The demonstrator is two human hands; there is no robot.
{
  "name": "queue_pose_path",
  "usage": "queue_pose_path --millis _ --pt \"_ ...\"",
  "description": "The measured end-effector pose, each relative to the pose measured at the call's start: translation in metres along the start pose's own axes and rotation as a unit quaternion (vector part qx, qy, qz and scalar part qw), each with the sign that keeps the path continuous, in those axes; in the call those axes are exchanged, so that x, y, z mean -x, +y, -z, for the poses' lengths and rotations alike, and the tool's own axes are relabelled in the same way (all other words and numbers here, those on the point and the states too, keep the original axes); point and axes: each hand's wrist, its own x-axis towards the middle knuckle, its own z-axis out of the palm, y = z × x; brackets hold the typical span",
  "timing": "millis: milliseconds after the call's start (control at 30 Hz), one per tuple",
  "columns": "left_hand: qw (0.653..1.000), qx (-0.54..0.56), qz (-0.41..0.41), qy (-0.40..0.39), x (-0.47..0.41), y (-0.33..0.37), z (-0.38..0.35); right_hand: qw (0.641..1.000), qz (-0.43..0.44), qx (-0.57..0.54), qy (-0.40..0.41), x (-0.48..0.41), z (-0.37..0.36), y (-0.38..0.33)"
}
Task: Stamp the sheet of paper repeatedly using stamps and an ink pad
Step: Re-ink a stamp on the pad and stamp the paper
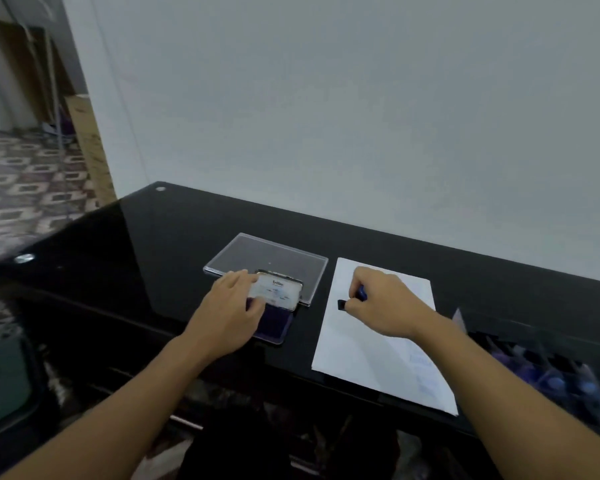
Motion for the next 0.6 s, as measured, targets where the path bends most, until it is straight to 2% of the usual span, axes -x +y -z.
queue_pose_path --millis 333,500,600 --pt "0.997 -0.018 0.056 0.049 -0.016 -0.07 -0.003 0.998 0.039 -0.023 -0.036 -0.04 -0.054 -0.058" --pt "0.994 -0.07 0.086 0.024 -0.019 -0.084 -0.014 0.996 0.05 -0.002 -0.075 -0.059 -0.075 -0.08" --pt "0.991 -0.098 0.082 0.035 -0.017 -0.088 -0.022 0.995 0.054 0.024 -0.078 -0.068 -0.08 -0.087"
